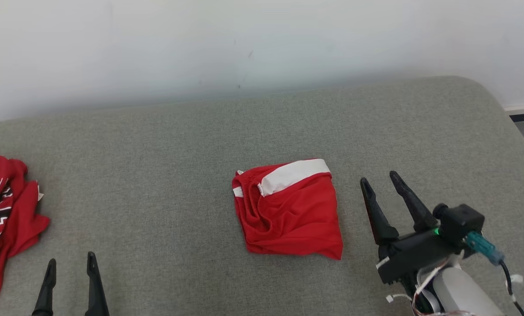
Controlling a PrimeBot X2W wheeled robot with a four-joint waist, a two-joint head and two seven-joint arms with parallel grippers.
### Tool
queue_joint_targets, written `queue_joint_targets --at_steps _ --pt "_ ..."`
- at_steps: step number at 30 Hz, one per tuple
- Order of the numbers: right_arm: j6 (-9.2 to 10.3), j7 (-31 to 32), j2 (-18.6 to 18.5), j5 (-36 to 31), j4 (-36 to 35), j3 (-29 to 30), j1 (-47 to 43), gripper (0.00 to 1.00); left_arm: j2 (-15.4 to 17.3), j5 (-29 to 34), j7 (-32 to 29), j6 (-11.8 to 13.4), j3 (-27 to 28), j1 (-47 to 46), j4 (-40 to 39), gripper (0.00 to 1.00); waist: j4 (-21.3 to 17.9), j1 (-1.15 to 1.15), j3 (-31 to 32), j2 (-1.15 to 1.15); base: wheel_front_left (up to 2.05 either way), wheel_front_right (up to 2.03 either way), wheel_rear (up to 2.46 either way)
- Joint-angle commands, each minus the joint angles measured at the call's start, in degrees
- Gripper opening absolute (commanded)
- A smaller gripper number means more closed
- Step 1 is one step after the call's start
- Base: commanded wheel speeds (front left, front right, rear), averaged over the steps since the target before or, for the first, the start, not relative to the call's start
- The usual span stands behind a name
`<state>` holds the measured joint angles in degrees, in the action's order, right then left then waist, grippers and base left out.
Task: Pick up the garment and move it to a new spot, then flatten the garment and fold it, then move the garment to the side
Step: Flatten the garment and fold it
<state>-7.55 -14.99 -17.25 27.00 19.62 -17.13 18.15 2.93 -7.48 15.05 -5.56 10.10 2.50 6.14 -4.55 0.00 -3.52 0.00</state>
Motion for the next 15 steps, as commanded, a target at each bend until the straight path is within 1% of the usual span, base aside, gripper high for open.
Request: queue_joint_targets --at_steps 1,2,3,6,8,10,15 --pt "0.13 -0.2 0.8 -2.5 -1.8 1.6 -2.6 1.00 -0.1 0.4 0.2 -0.2 0.0 0.2 0.2 1.00 -0.1 0.00 0.3 0.00 0.00 0.00 0.00" --pt "0.13 -0.2 0.8 -2.5 -1.8 1.6 -2.6 1.00 -0.1 0.4 0.2 -0.2 0.0 0.2 0.2 1.00 -0.1 0.00 0.3 0.00 0.00 0.00 0.00" --pt "0.13 -0.2 1.3 -4.0 -3.0 2.7 -3.9 1.00 -0.1 0.6 0.2 -0.3 -0.1 0.4 0.3 1.00 -0.1 0.00 0.4 0.00 0.00 0.00 0.00" --pt "0.13 -0.1 3.2 -6.7 -5.5 6.0 -7.8 1.00 -0.1 1.2 0.2 -0.4 -0.4 0.8 0.6 1.00 0.2 0.00 0.9 0.00 0.00 0.00 0.00" --pt "0.13 -0.1 3.8 -9.0 -6.8 7.3 -9.9 1.00 -0.1 1.6 0.2 -0.6 -0.7 1.0 0.8 1.00 0.4 0.00 1.3 0.00 0.00 0.00 0.00" --pt "0.13 -0.1 5.1 -10.0 -7.6 8.5 -12.0 1.00 -0.1 1.8 0.2 -0.8 -0.7 1.2 1.0 1.00 0.4 0.00 1.6 0.00 0.00 0.00 0.00" --pt "0.13 -0.1 7.7 -12.6 -8.7 10.2 -14.7 1.00 -0.1 2.3 0.2 -0.9 -1.5 2.4 1.3 1.00 0.5 0.00 2.6 0.00 0.00 0.00 0.00"
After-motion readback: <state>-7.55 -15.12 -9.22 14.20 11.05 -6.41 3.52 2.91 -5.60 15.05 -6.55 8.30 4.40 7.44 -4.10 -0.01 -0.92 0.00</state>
